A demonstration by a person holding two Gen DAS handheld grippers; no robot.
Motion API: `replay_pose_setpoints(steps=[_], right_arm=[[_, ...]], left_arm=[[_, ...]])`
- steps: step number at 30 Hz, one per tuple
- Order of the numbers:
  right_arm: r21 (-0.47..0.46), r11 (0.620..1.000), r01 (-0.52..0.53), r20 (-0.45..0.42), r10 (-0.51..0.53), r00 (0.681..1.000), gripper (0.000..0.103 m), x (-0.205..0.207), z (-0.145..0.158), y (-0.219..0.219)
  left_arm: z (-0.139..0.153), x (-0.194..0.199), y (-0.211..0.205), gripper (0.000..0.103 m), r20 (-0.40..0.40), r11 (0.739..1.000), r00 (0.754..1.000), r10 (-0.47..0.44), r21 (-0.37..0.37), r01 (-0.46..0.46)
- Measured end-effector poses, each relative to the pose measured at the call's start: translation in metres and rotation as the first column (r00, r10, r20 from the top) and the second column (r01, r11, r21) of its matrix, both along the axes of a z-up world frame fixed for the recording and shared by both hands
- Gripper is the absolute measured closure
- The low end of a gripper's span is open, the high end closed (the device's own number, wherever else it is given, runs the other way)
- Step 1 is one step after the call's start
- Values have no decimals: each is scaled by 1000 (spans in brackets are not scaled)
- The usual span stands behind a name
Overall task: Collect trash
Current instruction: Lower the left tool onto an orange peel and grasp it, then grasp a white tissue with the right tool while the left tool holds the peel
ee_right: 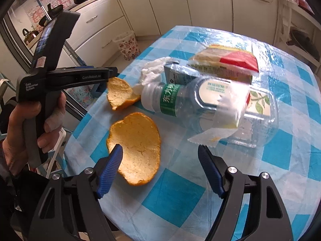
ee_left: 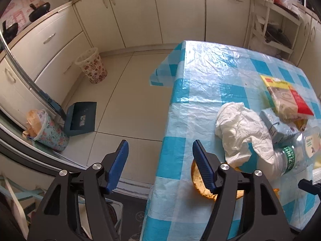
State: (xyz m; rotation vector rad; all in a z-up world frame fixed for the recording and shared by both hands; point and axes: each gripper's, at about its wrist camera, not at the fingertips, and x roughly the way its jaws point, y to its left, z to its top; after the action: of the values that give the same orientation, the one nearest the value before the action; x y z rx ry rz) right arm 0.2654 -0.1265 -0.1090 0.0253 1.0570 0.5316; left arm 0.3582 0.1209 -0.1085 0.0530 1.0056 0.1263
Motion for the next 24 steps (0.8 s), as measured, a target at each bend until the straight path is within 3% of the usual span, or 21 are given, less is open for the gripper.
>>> replay_pose_setpoints(steps=[4,6,8,11,13,15,18,22,24], right_arm=[[0,1000,-20,153,20,988,29,-1,35,4],[-27,999,-21,221,26,975,27,8,49,5],[-49,999,-15,220,25,975,27,31,55,10],[-110,992,-58,182,78,980,27,72,55,32],[-159,982,-99,121,119,986,27,99,48,53],[-217,965,-146,47,160,986,27,123,34,75],[-323,925,-200,-25,203,979,27,144,10,101],[-406,876,-259,-102,239,966,27,155,-16,119],[-414,861,-294,-127,265,956,41,155,-25,125]], left_arm=[[-7,3,1,36,-46,998,999,-23,-55,21],[-15,3,-8,36,-76,997,995,-61,-45,58],[-23,1,-19,36,-102,995,990,-101,-7,101],[-28,1,-28,42,-114,991,985,-128,16,131],[-27,1,-26,52,-121,990,983,-141,-29,138],[-26,2,-25,70,-128,988,981,-146,-72,137],[-26,1,-23,84,-139,982,977,-163,-119,147],[-24,-4,-22,91,-141,973,969,-203,-141,183],[-24,-6,-20,92,-143,971,967,-211,-148,190]])
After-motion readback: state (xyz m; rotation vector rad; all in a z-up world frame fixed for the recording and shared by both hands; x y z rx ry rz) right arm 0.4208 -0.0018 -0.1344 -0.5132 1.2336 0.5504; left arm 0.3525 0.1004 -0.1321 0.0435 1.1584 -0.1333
